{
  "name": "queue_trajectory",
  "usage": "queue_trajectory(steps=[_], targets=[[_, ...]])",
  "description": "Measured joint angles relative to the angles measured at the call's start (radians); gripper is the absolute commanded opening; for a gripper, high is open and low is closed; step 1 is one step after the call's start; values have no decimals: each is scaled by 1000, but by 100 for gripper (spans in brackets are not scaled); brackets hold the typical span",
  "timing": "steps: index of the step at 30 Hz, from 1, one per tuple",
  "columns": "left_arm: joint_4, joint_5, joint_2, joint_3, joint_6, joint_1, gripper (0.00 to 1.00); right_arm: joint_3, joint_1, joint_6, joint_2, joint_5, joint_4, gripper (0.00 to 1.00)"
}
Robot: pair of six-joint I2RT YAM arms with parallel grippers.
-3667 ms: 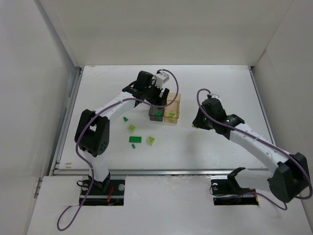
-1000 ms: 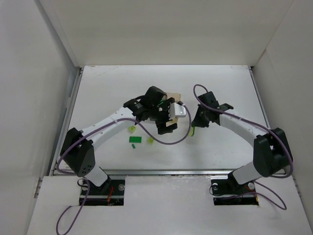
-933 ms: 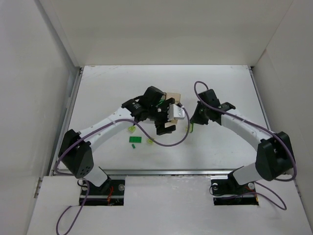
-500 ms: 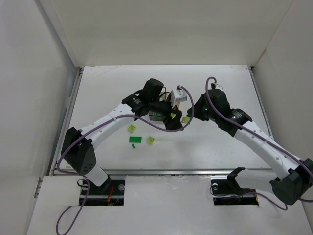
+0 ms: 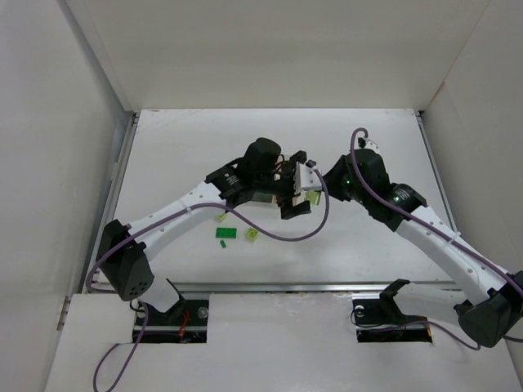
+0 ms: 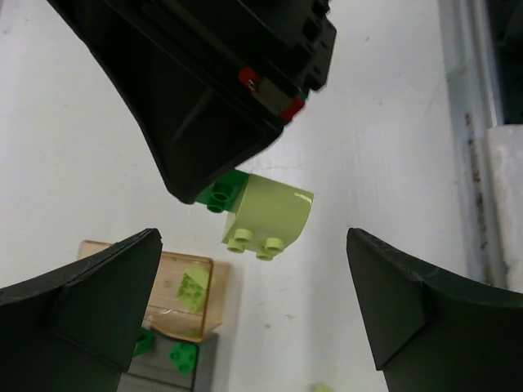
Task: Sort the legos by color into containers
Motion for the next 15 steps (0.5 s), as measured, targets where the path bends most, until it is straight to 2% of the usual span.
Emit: queue_trajectory(steps=[3,8,11,15], targets=[[24,-14,-33,-60,143,0,91,0,0,0,0,-18,1,0],[36,-6,-63,-128,340,-3,80,0,0,-5,0,-49,5,0],[40,7,-63,-129,399,-3,75,0,0,-8,0,-64,5,0],[48,27,-63,-129,431,-3,64,0,0,-9,0,-83,16,0]])
